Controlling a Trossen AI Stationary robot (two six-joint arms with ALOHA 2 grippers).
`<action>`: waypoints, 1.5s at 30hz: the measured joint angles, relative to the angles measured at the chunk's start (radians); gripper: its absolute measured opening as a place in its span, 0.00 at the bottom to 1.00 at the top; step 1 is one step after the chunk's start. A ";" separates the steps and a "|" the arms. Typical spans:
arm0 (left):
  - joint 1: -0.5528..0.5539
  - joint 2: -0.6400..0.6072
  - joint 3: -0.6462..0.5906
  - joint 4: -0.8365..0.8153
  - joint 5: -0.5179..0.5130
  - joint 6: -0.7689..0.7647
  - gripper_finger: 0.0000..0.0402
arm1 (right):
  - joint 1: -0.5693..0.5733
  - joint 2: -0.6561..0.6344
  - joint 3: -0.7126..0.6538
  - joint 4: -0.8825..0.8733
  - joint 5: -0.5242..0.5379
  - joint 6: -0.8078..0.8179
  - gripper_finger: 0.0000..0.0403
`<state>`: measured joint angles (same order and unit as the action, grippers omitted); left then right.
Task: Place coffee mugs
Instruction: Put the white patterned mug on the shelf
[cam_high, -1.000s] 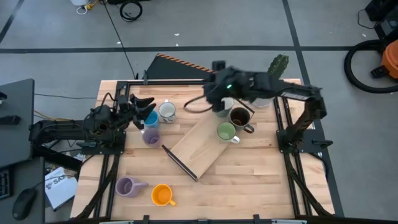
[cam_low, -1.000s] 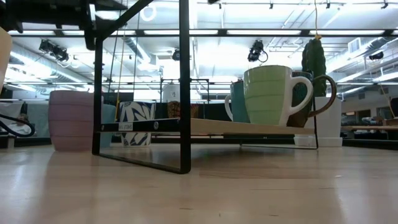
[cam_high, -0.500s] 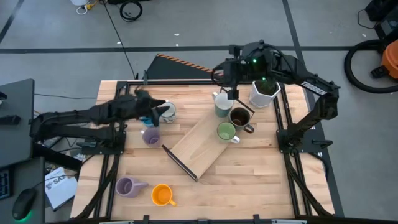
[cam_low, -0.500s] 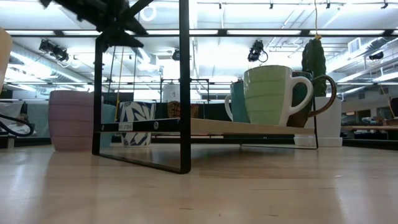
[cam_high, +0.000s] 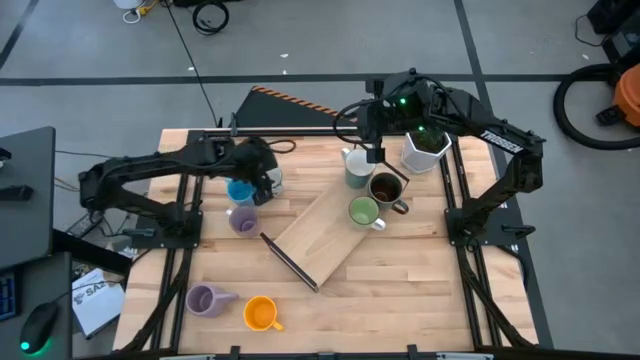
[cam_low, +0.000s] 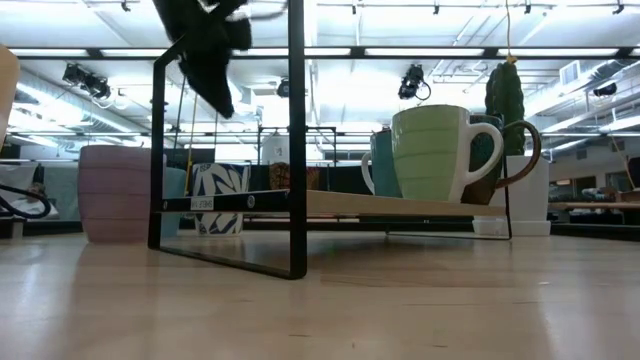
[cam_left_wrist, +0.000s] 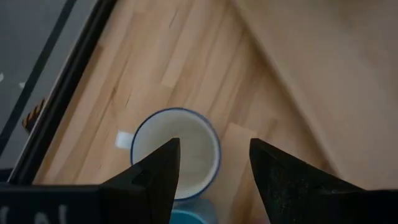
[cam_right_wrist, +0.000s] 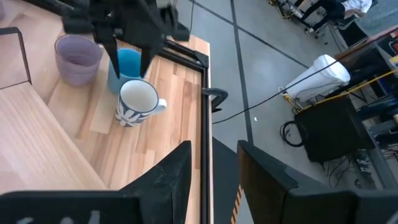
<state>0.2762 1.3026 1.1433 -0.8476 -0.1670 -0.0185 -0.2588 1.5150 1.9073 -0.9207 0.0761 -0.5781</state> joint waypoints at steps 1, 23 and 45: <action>0.002 0.023 0.003 0.000 -0.001 0.004 0.50 | 0.000 0.000 -0.003 0.000 0.000 0.000 0.33; 0.000 0.264 -0.017 -0.058 -0.013 0.241 0.50 | 0.000 -0.010 -0.041 0.007 -0.003 0.002 0.33; 0.014 0.338 0.021 0.034 0.066 0.109 0.07 | 0.000 -0.028 -0.041 0.009 -0.018 0.001 0.33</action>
<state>0.2902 1.6402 1.1642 -0.8138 -0.1005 0.0907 -0.2584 1.4867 1.8664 -0.9113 0.0584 -0.5770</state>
